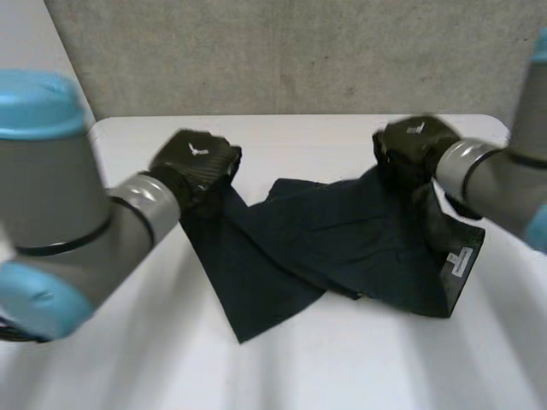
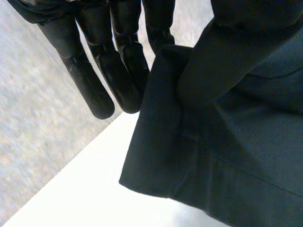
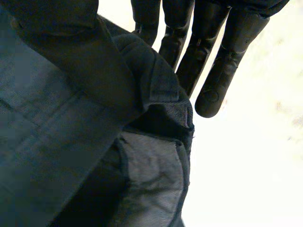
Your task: Fold the shorts.
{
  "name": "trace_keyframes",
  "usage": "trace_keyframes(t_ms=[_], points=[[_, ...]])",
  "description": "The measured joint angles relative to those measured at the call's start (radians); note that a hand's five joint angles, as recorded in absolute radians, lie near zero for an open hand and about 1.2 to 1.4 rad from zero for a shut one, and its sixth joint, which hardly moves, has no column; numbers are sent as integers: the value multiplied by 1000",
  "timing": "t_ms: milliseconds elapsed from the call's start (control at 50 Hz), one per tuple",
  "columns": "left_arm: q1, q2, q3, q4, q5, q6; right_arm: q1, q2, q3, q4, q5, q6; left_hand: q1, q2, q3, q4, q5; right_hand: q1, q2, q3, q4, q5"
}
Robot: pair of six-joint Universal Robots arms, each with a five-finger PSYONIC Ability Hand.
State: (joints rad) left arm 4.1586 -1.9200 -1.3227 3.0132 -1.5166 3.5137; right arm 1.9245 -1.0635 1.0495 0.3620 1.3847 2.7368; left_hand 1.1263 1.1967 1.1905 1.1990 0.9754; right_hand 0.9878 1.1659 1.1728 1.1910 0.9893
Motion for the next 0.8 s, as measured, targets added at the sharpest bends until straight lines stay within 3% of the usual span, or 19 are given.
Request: trace_keyframes(t_ms=[80,180,200,240,300,520,680,800], points=[[4,-149,45,39,-12,20,3,136,-56,31,60,-38,0,0,0,0,0,0,0,0,0,0],[4,-243,68,54,-13,43,3,191,-64,35,103,-57,0,0,0,0,0,-87,-106,-93,-102,-85],[4,-252,69,55,-13,45,3,194,-61,33,109,-57,0,0,0,0,0,-323,-366,-344,-355,-325],[2,-269,70,56,-12,50,2,186,-44,24,119,-51,0,0,0,0,0,-484,-571,-573,-589,-556],[0,-272,67,56,-12,51,0,152,-13,13,120,-42,0,0,0,0,0,-514,-626,-639,-653,-622],[-2,-190,4,57,-13,43,-4,-199,208,20,63,-25,0,0,0,0,0,-566,-686,-702,-718,-689],[0,-146,-38,64,-13,37,-2,-227,329,47,14,46,0,0,0,0,0,-677,-795,-832,-854,-828],[-2,-132,-53,64,-14,35,0,-212,420,-56,12,150,0,0,0,0,0,-677,-795,-832,-854,-828]])
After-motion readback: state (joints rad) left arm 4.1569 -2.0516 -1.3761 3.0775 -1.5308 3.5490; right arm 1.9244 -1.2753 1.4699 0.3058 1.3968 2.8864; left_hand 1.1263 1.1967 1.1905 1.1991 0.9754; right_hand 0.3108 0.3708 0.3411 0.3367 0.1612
